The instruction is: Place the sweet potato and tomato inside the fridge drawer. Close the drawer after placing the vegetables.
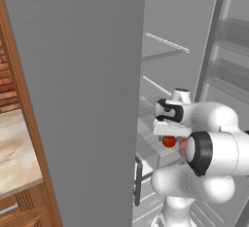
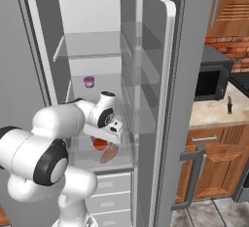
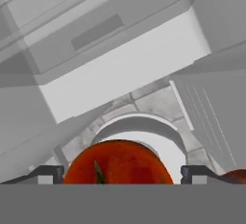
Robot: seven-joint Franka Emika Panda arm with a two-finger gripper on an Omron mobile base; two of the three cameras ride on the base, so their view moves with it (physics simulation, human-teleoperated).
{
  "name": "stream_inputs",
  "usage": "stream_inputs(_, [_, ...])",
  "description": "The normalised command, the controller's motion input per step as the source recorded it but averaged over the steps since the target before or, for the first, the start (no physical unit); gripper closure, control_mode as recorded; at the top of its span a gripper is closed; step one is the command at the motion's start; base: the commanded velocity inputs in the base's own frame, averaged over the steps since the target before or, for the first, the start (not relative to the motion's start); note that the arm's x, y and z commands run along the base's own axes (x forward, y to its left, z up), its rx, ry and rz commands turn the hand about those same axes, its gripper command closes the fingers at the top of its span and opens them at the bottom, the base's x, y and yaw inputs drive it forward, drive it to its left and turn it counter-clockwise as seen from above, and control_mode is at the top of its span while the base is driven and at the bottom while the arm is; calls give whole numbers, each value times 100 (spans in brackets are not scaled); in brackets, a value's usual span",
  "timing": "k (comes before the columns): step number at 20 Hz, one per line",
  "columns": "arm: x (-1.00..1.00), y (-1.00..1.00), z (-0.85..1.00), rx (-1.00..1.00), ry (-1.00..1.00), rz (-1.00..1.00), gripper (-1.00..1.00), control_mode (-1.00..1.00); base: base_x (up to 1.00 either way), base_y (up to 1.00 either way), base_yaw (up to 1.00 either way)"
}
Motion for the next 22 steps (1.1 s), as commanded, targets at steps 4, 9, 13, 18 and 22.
stream_inputs(4, [0,0,41,0,0,0,-100,-100,0,0,0])
stream_inputs(9, [-26,0,73,0,-5,-1,-100,-100,0,0,0])
stream_inputs(13, [-96,0,54,5,-14,-9,-100,-100,0,0,0])
stream_inputs(18, [-92,-6,41,4,-7,-16,-100,-100,0,0,0])
stream_inputs(22, [-61,-22,-1,0,0,-22,-100,-100,0,0,0])
